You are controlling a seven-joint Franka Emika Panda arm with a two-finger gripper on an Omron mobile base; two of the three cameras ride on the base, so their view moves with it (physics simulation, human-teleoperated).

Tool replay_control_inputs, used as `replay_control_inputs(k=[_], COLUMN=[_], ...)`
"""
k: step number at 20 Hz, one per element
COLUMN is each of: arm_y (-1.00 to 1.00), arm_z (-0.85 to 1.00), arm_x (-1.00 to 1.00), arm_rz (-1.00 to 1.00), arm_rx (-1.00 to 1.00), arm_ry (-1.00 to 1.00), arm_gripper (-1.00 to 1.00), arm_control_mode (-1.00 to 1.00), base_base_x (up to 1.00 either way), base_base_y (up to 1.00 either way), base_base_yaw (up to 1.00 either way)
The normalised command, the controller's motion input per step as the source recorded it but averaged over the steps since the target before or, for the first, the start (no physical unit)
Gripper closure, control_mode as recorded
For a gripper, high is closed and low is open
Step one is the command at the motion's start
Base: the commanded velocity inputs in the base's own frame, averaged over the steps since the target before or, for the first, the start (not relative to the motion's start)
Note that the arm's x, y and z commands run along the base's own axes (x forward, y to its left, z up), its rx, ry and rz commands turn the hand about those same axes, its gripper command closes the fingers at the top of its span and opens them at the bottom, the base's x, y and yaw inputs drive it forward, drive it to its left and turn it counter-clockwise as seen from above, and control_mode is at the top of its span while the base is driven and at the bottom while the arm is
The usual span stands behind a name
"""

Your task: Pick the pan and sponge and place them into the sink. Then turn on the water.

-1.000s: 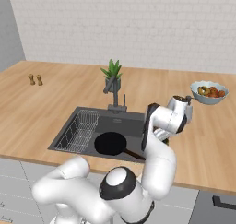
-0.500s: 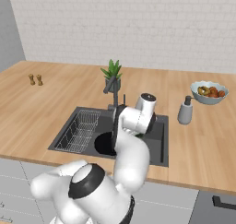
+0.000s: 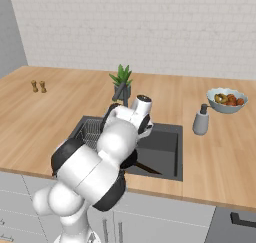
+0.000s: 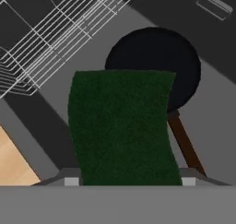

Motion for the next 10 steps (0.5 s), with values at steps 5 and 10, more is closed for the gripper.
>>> replay_control_inputs(k=[5, 10], arm_y=[0.00, 0.08], arm_z=[-0.14, -0.09], arm_x=[0.05, 0.02], arm_rz=[0.00, 0.00], arm_rx=[0.19, 0.16], arm_ry=[0.00, 0.00], arm_gripper=[1.00, 1.00], arm_control_mode=[-1.00, -1.00], base_base_x=[0.00, 0.00], base_base_y=[0.00, 0.00], base_base_yaw=[0.00, 0.00])
